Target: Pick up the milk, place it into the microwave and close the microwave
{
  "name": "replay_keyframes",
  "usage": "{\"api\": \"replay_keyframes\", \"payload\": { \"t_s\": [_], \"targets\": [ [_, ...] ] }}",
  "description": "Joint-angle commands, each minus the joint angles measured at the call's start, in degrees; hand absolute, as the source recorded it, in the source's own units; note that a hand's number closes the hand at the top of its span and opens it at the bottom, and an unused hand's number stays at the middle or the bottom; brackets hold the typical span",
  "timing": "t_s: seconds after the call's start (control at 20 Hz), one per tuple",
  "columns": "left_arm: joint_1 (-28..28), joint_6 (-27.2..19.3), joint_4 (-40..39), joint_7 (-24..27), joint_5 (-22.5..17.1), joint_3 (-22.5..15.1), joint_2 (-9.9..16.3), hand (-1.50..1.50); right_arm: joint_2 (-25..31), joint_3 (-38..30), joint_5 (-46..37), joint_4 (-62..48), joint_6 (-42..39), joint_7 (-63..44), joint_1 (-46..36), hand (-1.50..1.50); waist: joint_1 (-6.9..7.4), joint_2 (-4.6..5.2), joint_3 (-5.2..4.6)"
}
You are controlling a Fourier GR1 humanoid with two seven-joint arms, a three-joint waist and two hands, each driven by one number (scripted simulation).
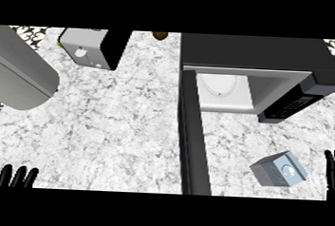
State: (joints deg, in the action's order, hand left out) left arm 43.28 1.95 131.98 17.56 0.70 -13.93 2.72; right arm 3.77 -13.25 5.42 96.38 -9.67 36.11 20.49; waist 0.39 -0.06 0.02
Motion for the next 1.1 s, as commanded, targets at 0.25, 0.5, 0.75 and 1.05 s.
{"api": "replay_keyframes", "payload": {
  "t_s": [0.25,0.5,0.75,1.05],
  "targets": [
    [4.02,0.17,-4.22,8.16,1.56,-2.41,-0.52,-1.50,4.43,-2.95,-0.36,-10.95,-4.60,3.87,-2.79,-1.50,0.05,-0.07,-0.03],
    [0.22,-0.95,-1.70,2.42,-1.13,0.58,0.41,-1.50,4.19,-1.52,-6.30,-22.84,-3.24,12.17,-6.93,-1.50,-0.08,0.06,0.00],
    [1.94,1.05,0.16,2.07,-5.50,3.31,2.64,-1.50,7.02,-4.88,-4.88,-29.50,-3.05,11.68,-11.42,-1.50,0.01,0.02,-0.01],
    [3.42,-0.35,-1.32,4.09,-0.82,-1.16,1.14,-1.50,8.74,-5.27,-6.70,-43.24,-3.72,18.27,-16.84,-1.50,0.15,0.02,0.01]
  ]
}}
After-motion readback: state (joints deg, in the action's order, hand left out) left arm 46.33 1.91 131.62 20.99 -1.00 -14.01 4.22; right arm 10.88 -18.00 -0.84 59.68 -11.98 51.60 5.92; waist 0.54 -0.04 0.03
